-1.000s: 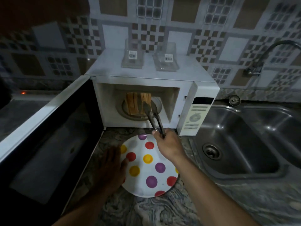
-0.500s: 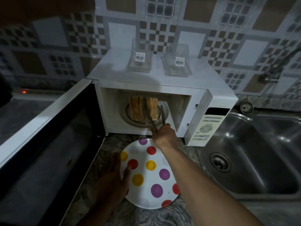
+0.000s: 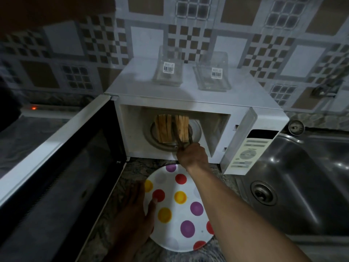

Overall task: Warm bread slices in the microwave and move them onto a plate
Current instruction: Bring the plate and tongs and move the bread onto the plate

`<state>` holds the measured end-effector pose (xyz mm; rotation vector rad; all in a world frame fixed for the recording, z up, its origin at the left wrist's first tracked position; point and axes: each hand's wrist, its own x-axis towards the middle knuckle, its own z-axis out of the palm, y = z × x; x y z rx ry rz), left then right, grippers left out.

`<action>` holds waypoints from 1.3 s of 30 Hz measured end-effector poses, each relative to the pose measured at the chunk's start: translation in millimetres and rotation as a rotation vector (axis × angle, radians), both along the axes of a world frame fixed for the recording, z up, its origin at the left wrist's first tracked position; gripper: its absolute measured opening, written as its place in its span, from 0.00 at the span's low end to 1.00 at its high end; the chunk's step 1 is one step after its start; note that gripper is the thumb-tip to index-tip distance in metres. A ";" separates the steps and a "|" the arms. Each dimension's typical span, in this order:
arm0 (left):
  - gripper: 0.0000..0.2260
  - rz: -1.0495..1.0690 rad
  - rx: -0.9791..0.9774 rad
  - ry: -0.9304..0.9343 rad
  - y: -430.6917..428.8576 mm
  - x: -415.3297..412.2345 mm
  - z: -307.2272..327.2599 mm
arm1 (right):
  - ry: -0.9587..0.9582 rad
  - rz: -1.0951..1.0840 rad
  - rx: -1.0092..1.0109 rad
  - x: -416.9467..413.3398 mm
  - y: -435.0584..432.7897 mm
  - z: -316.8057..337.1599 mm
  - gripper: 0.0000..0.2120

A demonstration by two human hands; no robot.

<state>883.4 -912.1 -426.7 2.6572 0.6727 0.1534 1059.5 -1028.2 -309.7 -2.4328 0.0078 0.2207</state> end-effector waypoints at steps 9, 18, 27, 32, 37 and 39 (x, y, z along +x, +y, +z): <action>0.37 -0.001 0.017 0.010 2.4 2.0 -4.3 | 0.028 -0.040 0.010 2.8 4.5 -4.0 0.22; 0.38 0.032 0.012 0.013 2.0 1.6 0.6 | 0.020 -0.021 -0.033 8.2 -2.2 4.3 0.21; 0.36 0.038 0.013 -0.019 -2.3 1.9 1.5 | 0.033 -0.016 -0.020 -6.5 -27.5 13.8 0.18; 0.33 0.034 0.066 -0.065 -4.2 2.2 1.4 | 0.031 -0.029 -0.050 -34.4 -44.7 17.0 0.19; 0.30 0.009 0.163 -0.045 -4.4 2.9 0.6 | 0.012 -0.067 -0.068 -72.2 -63.1 12.5 0.18; 0.33 -0.001 0.150 -0.021 -3.4 0.4 -0.2 | 0.011 -0.057 -0.069 -92.3 -71.5 10.9 0.17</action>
